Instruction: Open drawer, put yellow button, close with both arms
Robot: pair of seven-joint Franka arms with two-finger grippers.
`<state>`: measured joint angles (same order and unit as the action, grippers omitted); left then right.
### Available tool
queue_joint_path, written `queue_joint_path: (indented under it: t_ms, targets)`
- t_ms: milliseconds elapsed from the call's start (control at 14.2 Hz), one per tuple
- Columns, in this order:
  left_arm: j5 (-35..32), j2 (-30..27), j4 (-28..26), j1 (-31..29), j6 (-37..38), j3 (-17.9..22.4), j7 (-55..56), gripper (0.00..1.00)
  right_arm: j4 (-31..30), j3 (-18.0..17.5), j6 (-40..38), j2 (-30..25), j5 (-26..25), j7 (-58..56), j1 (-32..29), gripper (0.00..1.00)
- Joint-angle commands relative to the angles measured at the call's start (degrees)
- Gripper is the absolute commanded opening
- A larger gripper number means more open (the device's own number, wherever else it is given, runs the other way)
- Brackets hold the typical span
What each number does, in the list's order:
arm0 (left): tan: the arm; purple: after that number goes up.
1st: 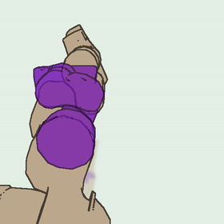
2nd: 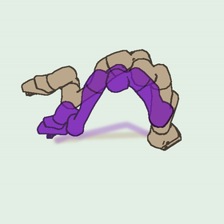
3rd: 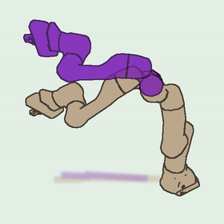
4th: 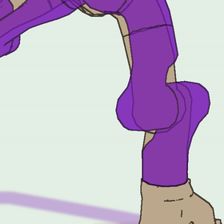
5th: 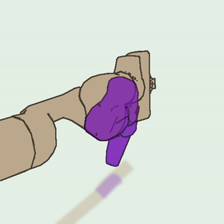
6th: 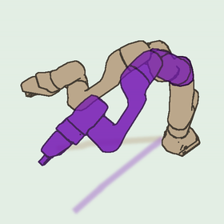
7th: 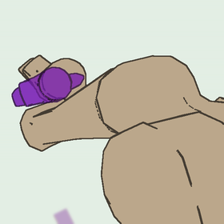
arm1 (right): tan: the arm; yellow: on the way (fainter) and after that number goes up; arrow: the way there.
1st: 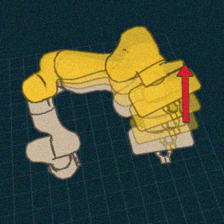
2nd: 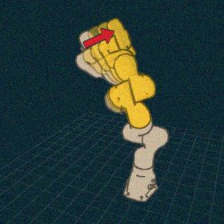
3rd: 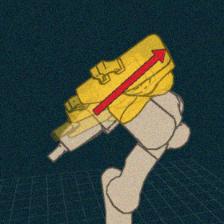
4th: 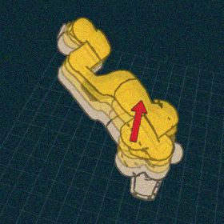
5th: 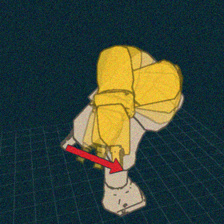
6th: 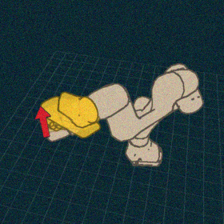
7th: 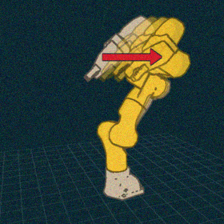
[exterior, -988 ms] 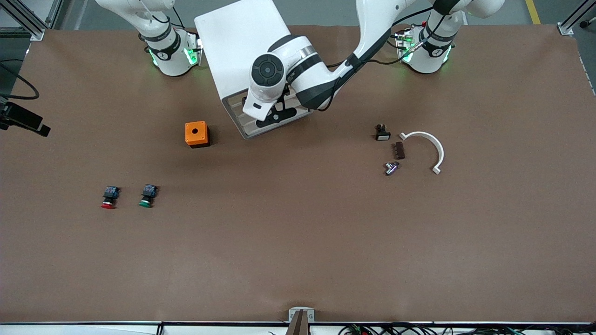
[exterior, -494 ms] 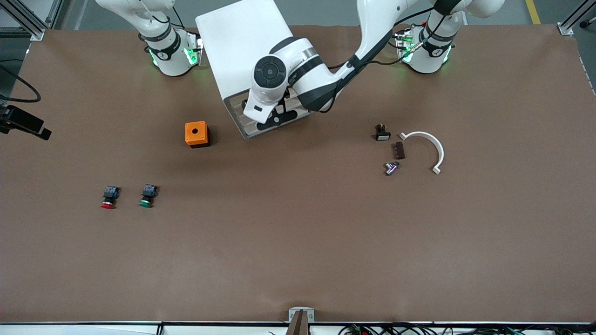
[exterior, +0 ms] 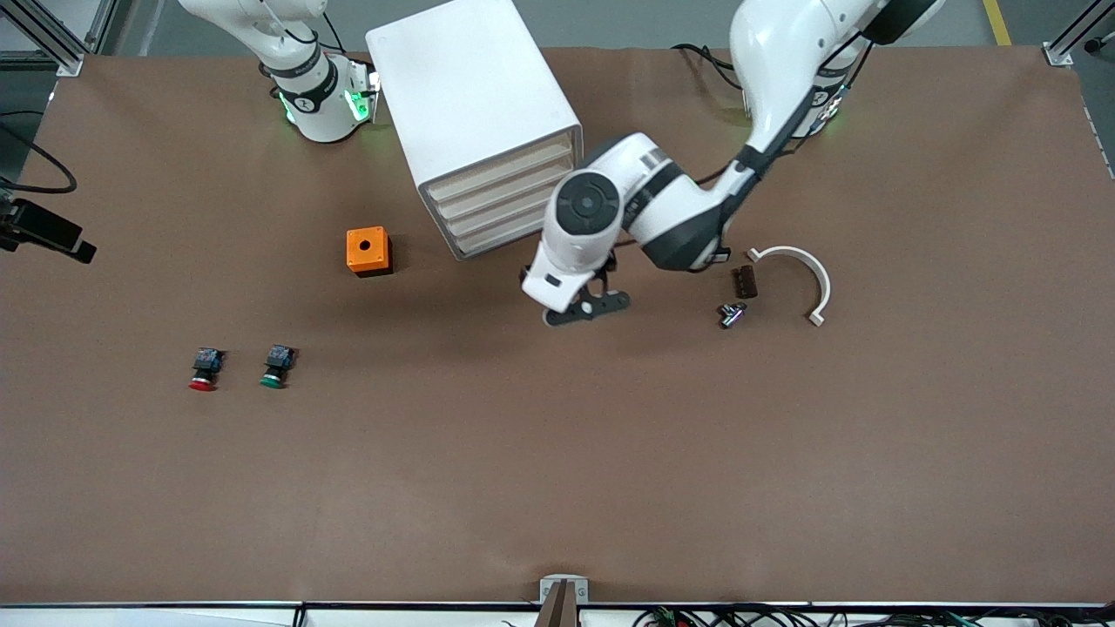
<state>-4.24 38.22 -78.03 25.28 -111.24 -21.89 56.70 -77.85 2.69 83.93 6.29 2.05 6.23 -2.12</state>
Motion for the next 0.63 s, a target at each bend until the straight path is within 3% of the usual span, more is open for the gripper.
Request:
queue_joint_path:
  t_ms: [0,423,564]
  targets:
    - [-2.0,-1.92,-0.54,-5.91,2.77,-0.44,-8.41,1.0,0.59,-0.23,-0.08,0.13,-0.64,-0.51,-0.34,1.0]
    - [-2.09,-6.14,-0.54,-16.65,8.22,-0.35,-25.02,1.0,0.59,-0.23,-0.17,0.13,-0.82,-0.42,-0.43,1.0]
    - [-1.65,-8.51,-0.54,-17.54,11.12,3.58,-31.97,1.0,0.59,-0.23,-0.17,0.13,-0.82,-0.51,-0.43,1.0]
